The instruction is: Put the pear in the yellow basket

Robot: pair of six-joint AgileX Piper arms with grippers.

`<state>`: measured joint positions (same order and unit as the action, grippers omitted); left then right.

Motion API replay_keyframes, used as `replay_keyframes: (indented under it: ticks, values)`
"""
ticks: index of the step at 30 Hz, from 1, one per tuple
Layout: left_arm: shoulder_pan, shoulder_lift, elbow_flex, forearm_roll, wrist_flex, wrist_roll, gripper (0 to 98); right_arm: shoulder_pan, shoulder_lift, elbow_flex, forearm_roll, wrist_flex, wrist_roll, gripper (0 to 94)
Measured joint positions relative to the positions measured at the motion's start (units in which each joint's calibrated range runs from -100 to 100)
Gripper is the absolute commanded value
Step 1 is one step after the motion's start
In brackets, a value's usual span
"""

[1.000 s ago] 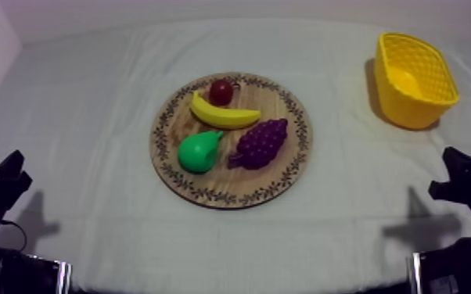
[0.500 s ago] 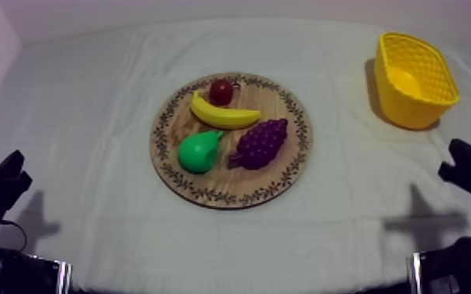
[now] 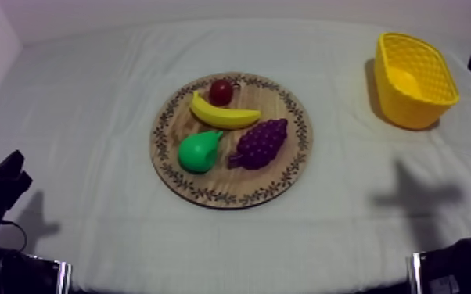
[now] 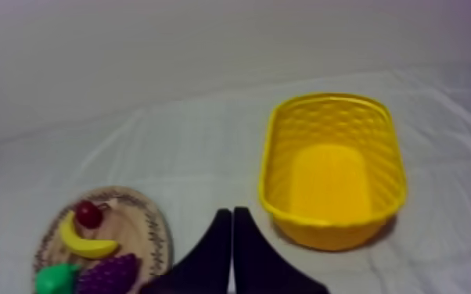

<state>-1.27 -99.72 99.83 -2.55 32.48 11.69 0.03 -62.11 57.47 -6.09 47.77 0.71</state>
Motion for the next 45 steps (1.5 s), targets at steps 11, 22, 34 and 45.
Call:
replay_keyframes:
  ticks: [11,22,34,45]
  values:
    - [0.0,0.0,0.0,0.00,0.0,0.0,0.1,-11.1,17.8,-22.3,1.3,11.8,-5.6,0.2]
    - [0.0,0.0,0.0,0.00,0.0,0.0,0.1,-23.1,36.8,-31.3,-0.5,13.5,-5.6,0.7]
    - [0.0,0.0,0.0,0.00,0.0,0.0,0.1,-27.5,55.3,-39.1,-1.6,13.1,-4.7,2.9]
    - [0.0,0.0,0.0,0.00,0.0,0.0,0.1,-30.1,70.6,-49.5,1.0,18.4,-10.4,31.4]
